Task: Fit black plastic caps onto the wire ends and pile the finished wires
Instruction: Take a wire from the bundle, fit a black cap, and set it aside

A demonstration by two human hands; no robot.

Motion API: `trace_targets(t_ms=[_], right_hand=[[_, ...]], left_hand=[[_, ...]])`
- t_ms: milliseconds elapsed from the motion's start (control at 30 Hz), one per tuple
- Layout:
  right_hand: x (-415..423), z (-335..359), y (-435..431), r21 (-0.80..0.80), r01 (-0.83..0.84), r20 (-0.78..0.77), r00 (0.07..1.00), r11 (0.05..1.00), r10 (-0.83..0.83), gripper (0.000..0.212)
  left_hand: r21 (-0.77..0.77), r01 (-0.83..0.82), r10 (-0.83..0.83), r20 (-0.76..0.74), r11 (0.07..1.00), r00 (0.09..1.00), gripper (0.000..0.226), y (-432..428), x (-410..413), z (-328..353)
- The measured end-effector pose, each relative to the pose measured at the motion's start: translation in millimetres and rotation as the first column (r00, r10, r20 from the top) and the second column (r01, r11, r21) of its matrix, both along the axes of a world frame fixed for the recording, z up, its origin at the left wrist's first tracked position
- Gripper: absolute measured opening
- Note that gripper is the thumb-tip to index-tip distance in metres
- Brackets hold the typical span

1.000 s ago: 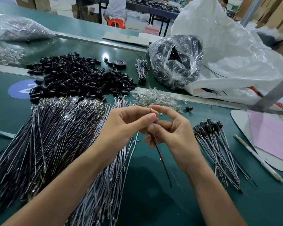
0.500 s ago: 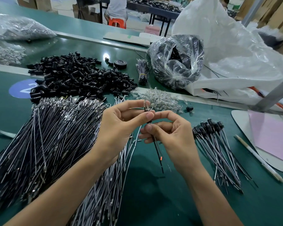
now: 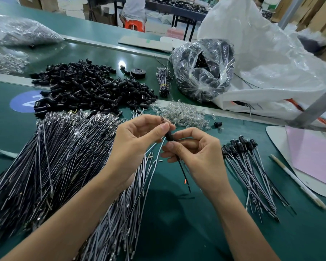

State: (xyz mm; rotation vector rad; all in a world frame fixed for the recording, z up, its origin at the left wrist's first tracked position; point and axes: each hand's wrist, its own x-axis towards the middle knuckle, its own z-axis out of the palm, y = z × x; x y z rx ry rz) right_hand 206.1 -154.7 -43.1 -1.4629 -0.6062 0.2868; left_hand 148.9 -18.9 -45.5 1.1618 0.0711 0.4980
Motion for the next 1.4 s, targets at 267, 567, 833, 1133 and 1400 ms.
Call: trace_targets(t_ms=[267,567,833,1133,1400], right_hand=[[1.5,-1.4,-1.1,-0.078,0.041,0.11,0.993,0.996,-0.032,0.006],[0.9,-3.5,-0.3,-0.076,0.038,0.177,0.984,0.996,-0.024,0.007],[-1.9,-5.4,1.7,-0.062,0.041,0.196,0.98,0.997,-0.028,0.007],[-4.7,-4.8,3.6,-0.054,0.054,0.196,0.98,0.997,-0.043,0.009],[-6.4,-4.4,3.7,-0.053,0.071,0.211,0.976,0.996,-0.059,0.01]], left_hand=[[0.024,-0.022,0.022,-0.034,0.999,0.999,0.016,-0.4,0.7,1.5],[-0.126,-0.015,0.016,0.005,0.992,1.0,0.021,-1.2,0.9,3.4],[-0.122,0.028,-0.029,-0.007,0.992,1.0,0.016,-0.7,-0.5,3.4],[-0.046,-0.04,0.041,0.021,0.998,0.999,0.021,1.9,-2.0,6.8],[-0.07,-0.092,0.095,0.033,0.993,0.995,0.015,1.5,-2.2,7.6]])
